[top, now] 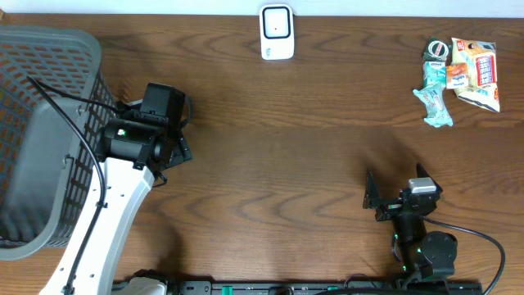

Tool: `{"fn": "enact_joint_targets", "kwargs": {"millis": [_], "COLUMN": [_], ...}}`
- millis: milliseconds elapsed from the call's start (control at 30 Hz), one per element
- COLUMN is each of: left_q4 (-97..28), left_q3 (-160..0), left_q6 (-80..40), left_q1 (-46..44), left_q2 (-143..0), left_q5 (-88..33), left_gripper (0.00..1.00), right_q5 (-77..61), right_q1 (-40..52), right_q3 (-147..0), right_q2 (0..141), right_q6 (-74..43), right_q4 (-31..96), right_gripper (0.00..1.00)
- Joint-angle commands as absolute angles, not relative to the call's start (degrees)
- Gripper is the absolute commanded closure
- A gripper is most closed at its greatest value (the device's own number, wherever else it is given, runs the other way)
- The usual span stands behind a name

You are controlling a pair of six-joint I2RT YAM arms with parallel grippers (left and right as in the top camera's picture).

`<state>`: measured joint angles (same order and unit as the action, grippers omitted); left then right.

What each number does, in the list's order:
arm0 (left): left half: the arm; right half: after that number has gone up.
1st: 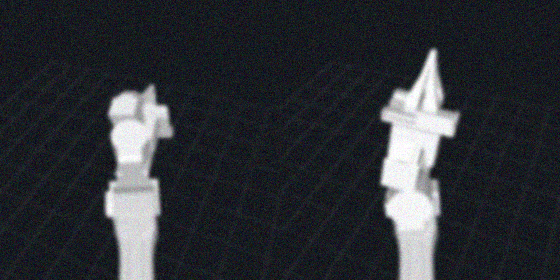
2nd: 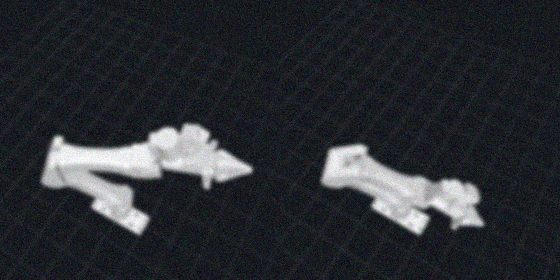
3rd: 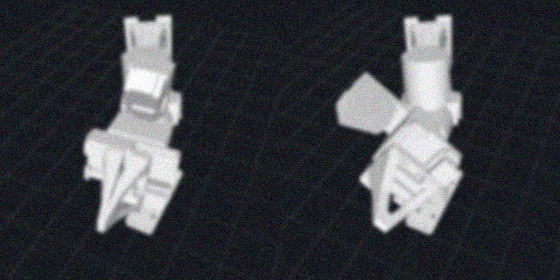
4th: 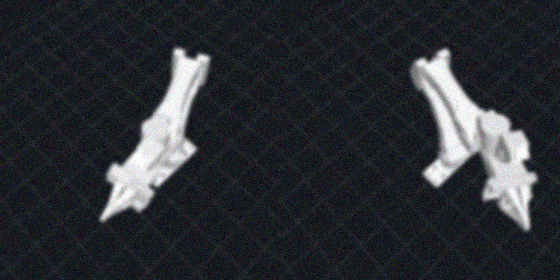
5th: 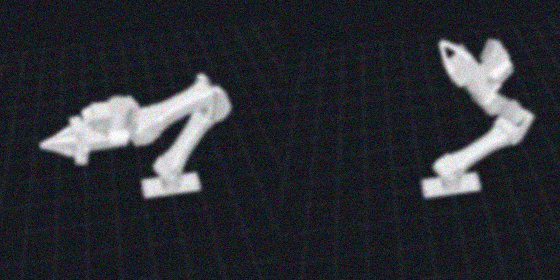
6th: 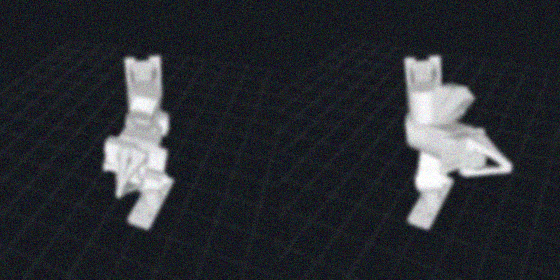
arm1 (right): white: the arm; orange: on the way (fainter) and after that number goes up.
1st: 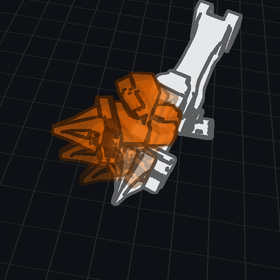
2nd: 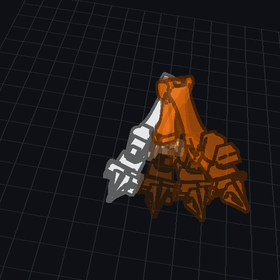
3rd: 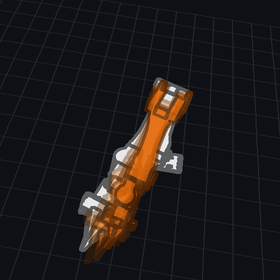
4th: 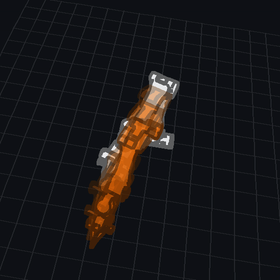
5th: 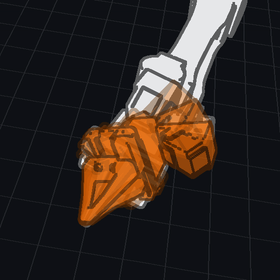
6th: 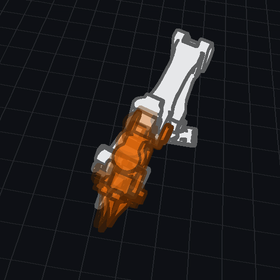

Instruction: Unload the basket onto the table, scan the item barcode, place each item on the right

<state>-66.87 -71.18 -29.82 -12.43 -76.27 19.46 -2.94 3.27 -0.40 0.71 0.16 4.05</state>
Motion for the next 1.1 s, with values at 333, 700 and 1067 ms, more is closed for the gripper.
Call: {"fn": "enact_joint_targets", "kwargs": {"millis": [333, 700, 1067], "left_q4": [-67.0, -67.0, -67.0], "left_q3": [-71.5, -71.5, -71.5], "left_q6": [-30.1, -30.1, -30.1], "left_q1": [-12.1, -12.1, -12.1], "left_q2": [-76.0, -76.0, -76.0], "left_q5": [20.2, 20.2, 20.2], "left_gripper": [0.02, 0.02, 0.02], "right_q5": [-2.1, -2.1, -2.1], "right_q1": [2.3, 2.3, 2.3], "right_q3": [-0.4, -0.4, -0.4], "right_q2": [0.3, 0.3, 0.3], "right_q6": [-1.7, -1.7, -1.7], "right_q4": [4.3, 4.3, 4.3], "right_gripper": [0.01, 0.01, 0.01]}}
